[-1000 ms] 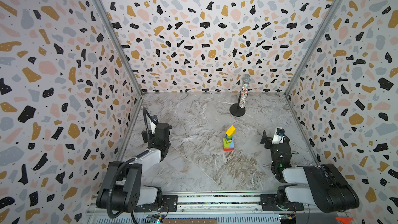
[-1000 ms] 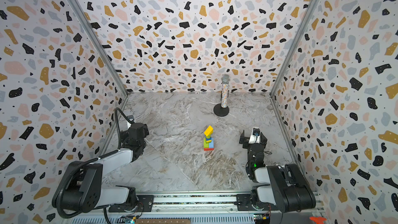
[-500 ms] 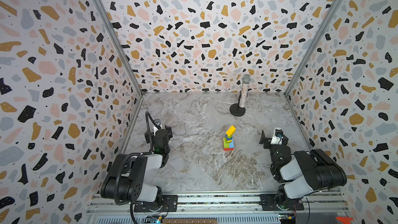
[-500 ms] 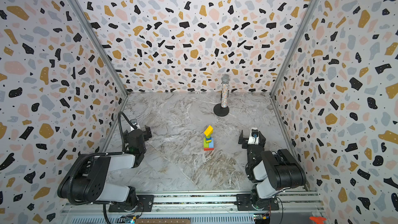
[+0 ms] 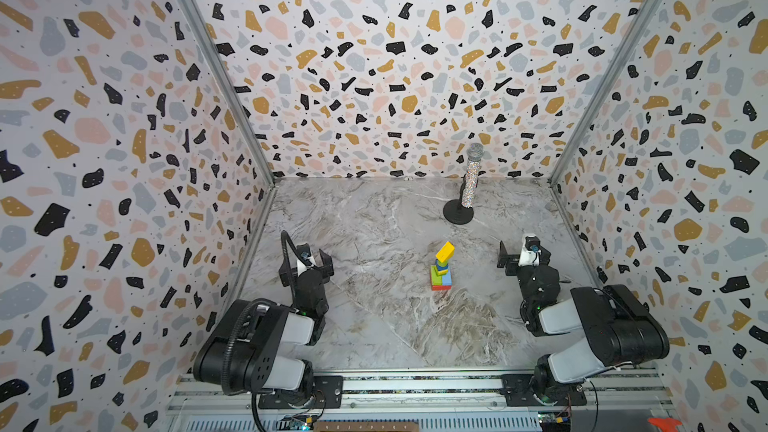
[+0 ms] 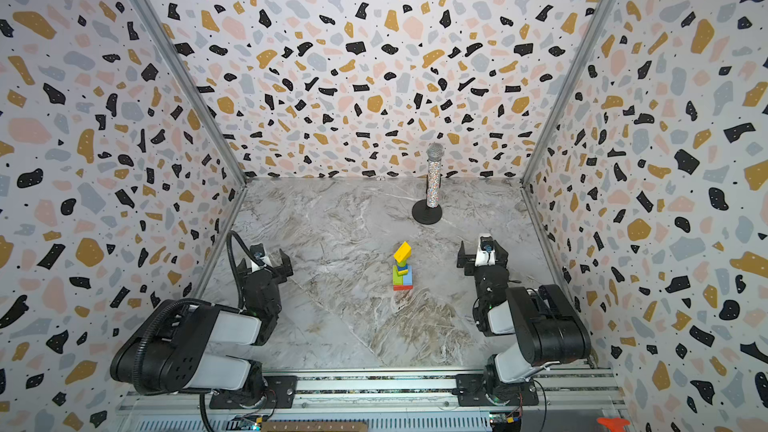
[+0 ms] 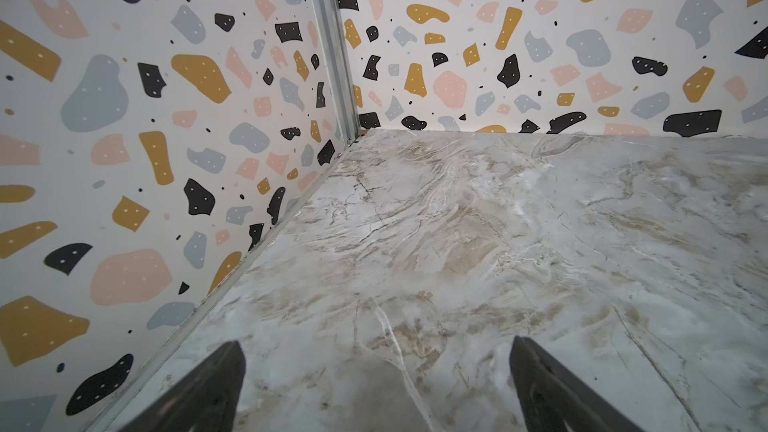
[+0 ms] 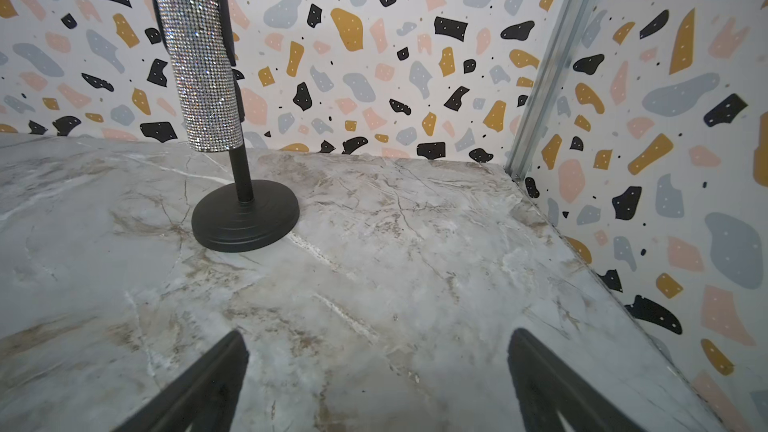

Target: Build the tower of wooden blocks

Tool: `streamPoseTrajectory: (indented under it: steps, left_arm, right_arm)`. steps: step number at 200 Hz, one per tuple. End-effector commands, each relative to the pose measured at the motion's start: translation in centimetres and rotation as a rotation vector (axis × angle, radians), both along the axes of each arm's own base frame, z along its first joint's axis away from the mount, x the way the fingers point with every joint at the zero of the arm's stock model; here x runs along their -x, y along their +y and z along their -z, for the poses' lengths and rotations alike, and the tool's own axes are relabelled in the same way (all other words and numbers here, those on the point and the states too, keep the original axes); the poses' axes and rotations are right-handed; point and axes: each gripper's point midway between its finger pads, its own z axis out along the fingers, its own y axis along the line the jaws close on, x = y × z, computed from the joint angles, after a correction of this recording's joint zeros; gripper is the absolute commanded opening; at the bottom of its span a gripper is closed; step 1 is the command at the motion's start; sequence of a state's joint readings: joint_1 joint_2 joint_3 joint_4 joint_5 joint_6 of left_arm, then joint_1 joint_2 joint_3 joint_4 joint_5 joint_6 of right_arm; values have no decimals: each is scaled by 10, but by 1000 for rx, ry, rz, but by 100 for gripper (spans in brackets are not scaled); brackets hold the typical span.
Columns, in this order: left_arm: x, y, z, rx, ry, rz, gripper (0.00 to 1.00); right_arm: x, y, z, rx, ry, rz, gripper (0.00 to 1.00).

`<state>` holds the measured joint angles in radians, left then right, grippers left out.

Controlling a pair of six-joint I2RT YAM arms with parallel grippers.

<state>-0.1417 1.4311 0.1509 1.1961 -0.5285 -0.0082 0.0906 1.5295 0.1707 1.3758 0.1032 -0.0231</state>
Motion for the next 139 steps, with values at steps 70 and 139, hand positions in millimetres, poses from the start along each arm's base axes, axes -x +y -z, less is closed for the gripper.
streamPoseTrajectory:
  steps: [70, 139]
  left_arm:
    - [-9, 1, -18, 35, -70, 25, 100]
    - [-9, 0, -17, 34, -68, 30, 100]
  right_arm:
    - [-2, 3, -3, -13, -2, -12, 99]
    - [-1, 5, -4, -6, -8, -13, 99]
